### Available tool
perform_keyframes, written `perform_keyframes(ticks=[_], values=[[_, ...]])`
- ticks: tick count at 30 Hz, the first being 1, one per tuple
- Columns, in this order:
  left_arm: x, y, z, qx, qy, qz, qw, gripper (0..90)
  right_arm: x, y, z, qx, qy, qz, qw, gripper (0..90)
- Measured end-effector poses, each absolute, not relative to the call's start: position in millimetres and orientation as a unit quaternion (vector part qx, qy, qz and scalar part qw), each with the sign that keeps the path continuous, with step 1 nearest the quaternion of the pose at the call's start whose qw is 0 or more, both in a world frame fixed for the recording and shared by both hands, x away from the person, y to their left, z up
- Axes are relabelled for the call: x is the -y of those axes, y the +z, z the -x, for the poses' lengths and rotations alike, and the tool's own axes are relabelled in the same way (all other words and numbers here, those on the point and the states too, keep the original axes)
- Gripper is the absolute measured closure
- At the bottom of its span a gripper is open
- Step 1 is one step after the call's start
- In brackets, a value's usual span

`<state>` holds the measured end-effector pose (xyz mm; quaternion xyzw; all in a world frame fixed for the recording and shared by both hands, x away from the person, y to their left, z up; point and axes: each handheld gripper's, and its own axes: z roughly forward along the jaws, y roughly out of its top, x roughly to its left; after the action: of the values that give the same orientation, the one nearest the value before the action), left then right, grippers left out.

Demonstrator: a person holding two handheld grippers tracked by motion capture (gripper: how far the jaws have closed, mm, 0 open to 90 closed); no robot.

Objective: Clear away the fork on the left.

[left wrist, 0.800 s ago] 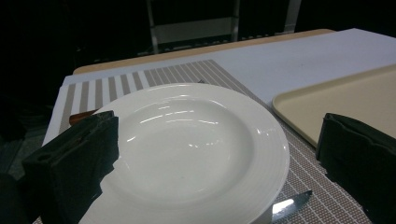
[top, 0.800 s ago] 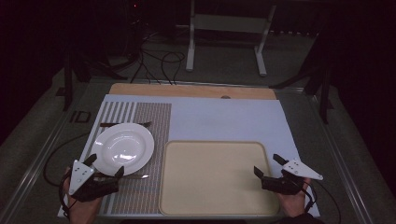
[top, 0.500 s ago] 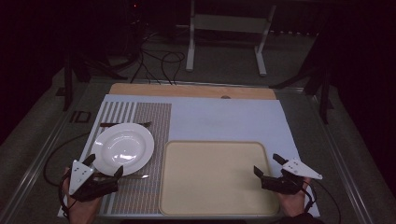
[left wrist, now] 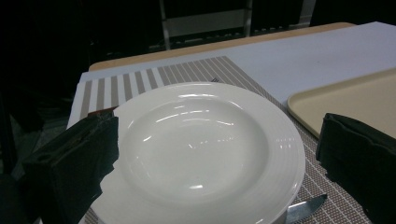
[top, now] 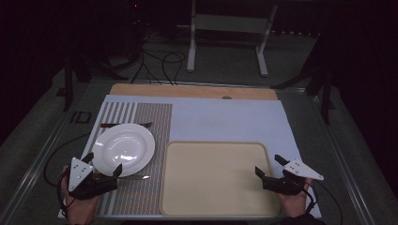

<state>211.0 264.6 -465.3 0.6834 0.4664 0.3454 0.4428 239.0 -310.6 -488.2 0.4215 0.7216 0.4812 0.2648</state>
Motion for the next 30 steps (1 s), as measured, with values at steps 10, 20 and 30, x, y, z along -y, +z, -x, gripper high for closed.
perform_keyframes(ticks=[10,20,30], values=[[-272.5,-454.1,-218.1,-0.466,0.348,-0.687,0.437,0.0,310.9,-489.3,-239.0,-0.721,0.48,-0.425,0.265,8.2],[-279.1,-448.3,-227.9,-0.463,0.341,-0.694,0.434,0.0,312.0,-489.8,-239.2,-0.719,0.478,-0.43,0.264,8.2],[-286.3,-439.2,-237.5,-0.46,0.348,-0.695,0.428,0.0,311.7,-490.5,-239.7,-0.719,0.479,-0.428,0.265,8.2]])
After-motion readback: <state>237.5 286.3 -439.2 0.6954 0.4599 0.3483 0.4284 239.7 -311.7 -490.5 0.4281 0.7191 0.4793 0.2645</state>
